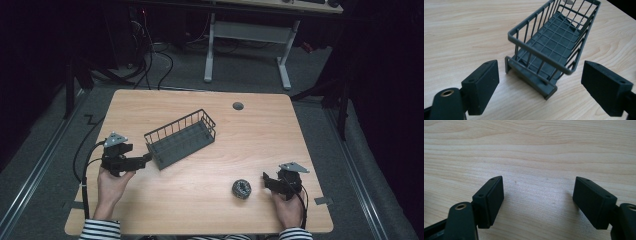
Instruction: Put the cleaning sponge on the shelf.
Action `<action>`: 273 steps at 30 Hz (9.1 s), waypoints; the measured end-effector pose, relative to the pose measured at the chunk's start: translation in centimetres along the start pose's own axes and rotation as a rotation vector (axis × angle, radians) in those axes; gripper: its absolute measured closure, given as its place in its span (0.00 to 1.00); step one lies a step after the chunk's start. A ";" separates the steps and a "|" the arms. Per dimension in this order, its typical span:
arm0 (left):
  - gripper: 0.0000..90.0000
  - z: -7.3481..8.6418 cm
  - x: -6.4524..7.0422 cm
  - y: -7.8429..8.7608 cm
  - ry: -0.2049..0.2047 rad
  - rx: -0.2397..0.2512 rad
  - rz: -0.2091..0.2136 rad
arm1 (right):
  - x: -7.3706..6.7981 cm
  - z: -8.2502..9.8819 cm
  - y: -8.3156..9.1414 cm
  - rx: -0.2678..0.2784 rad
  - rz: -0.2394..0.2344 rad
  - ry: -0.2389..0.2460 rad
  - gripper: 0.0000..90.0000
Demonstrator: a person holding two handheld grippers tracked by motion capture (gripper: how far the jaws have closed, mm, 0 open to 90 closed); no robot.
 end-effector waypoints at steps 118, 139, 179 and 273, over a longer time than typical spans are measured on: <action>0.24 9.0 -3.0 -1.5 0.021 -0.083 -0.178 | 0.2 0.1 0.2 -0.003 -0.050 0.039 0.27; 0.21 9.5 -2.4 -2.1 -0.031 -0.096 -0.247 | -0.5 1.2 4.6 0.054 -0.183 0.145 0.32; 0.21 9.5 -2.4 -2.2 -0.030 -0.094 -0.251 | -8.3 -0.2 3.5 0.024 -0.425 0.321 0.38; 0.23 9.5 -2.1 -2.2 -0.050 -0.093 -0.231 | -15.6 -21.4 -6.2 -0.037 -0.418 0.342 0.56</action>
Point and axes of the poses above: each handheld gripper's, and its own axes: y roughly backward along the jaws, z roughly out of its underside, x roughly to its right, the point moved 1 cm from there along -y, roughly forward along the jaws, and after that the axes turned 2 degrees about x, right-handed, at the moved point
